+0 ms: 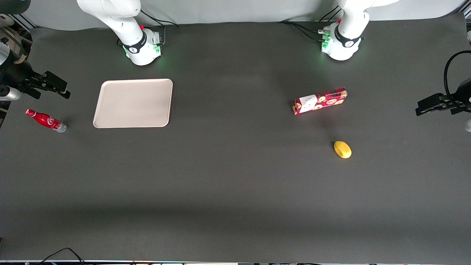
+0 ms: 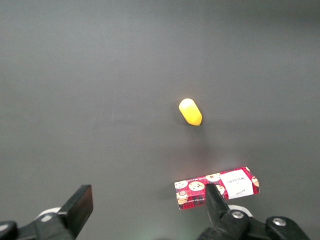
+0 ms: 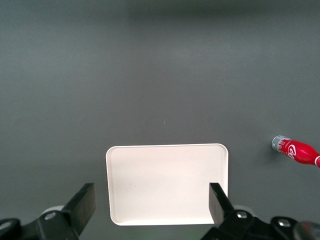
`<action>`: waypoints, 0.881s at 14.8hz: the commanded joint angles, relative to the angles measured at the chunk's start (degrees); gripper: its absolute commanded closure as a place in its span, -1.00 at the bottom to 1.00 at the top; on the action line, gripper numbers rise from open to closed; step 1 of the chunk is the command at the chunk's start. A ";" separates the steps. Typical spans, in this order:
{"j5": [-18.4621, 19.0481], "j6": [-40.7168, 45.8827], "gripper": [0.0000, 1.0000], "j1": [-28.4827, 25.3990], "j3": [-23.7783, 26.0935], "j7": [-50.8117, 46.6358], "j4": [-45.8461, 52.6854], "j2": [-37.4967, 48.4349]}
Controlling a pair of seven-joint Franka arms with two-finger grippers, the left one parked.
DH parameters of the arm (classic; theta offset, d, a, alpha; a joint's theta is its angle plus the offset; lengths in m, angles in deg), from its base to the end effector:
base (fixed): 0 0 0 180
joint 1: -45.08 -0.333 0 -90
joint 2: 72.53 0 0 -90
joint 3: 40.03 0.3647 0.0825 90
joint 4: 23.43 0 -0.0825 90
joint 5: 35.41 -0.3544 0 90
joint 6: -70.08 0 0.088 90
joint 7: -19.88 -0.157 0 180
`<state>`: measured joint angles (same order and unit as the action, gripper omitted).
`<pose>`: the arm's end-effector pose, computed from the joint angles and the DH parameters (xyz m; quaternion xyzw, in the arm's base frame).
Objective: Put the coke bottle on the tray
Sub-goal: 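Move the right gripper down over the red Coca-Cola bottle's neck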
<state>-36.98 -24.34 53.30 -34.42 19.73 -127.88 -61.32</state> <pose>0.4599 -0.0124 0.6135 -0.9996 0.0258 -0.0099 0.0039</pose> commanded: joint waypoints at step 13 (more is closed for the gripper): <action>12.02 -6.71 -1.00 1.09 -18.59 32.20 -9.97 -1.02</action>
<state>-28.62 -25.82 54.04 -48.44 44.75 -133.22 -62.50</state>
